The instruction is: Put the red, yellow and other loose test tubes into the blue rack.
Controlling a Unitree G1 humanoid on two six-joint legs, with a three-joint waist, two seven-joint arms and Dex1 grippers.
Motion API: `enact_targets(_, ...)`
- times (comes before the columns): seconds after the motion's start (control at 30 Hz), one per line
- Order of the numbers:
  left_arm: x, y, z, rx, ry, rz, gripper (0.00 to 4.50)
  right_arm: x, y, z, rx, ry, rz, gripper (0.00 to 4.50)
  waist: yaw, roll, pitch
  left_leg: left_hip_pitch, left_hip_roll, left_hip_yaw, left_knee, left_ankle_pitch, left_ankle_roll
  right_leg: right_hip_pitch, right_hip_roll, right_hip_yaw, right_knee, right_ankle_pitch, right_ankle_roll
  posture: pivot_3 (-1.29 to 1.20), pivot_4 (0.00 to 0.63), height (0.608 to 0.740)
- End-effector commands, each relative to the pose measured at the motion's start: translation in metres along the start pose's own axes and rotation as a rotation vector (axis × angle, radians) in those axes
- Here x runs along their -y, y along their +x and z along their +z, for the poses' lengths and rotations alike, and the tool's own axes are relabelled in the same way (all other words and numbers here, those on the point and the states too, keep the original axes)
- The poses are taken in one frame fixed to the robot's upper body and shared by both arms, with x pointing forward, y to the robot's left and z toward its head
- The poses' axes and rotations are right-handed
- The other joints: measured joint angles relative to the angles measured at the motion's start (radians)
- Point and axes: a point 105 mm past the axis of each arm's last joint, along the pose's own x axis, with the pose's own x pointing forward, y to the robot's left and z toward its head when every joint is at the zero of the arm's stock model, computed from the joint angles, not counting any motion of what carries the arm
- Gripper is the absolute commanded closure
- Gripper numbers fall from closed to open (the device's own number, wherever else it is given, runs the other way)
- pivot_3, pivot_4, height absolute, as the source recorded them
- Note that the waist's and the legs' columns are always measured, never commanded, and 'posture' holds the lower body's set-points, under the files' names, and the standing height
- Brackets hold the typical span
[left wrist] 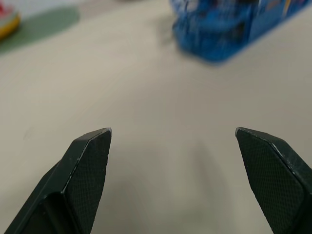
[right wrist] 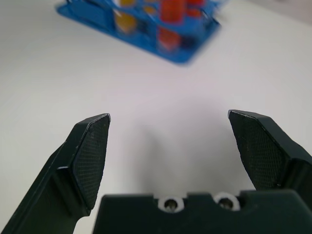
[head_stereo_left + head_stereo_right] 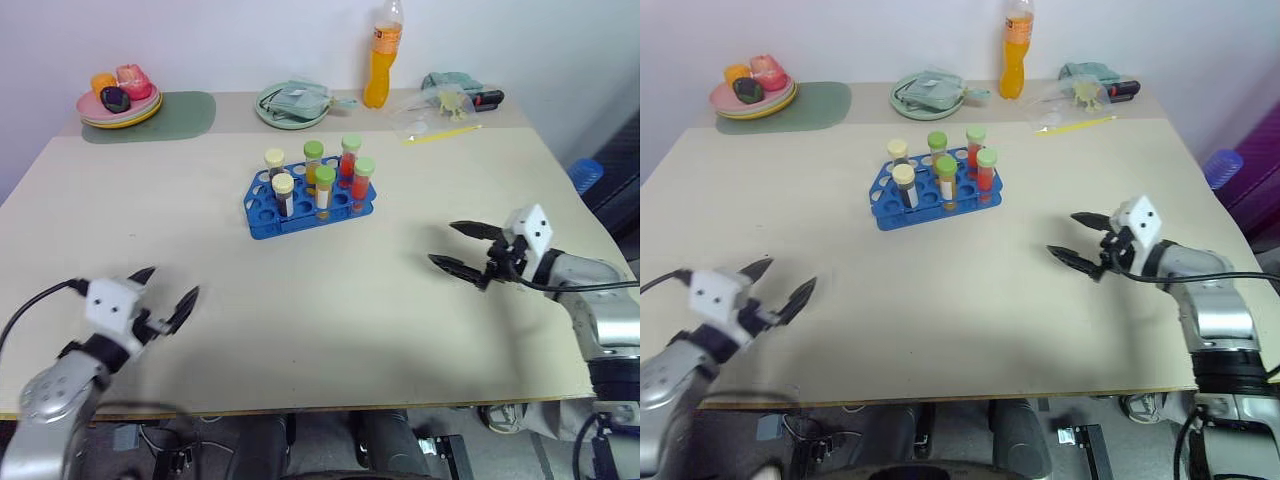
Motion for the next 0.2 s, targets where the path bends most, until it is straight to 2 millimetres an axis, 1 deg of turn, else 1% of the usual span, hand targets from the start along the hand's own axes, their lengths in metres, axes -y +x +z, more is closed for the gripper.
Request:
enact_targets(0.03,-0.007,-0.009,0.004,0.023,-0.005,0.03,0.32,0.008,-0.006,0.01,0.037,-0.027,-0.02,0.18,0.001,0.0,0.0,0.0,0.0,0.0,0.0,0.0,0.0,0.0,0.0,0.0,0.0,0.0,0.0,0.0,0.15,0.729)
enact_targets(0.2,-0.005,-0.009,0.0,0.028,-0.025,0.06,0.32,0.008,0.004,0.004,0.032,-0.024,-0.018,0.18,-0.001,0.0,0.0,0.002,0.0,0.0,0.0,0.0,0.0,0.002,0.0,0.0,0.0,0.001,0.003,0.0,0.15,0.729)
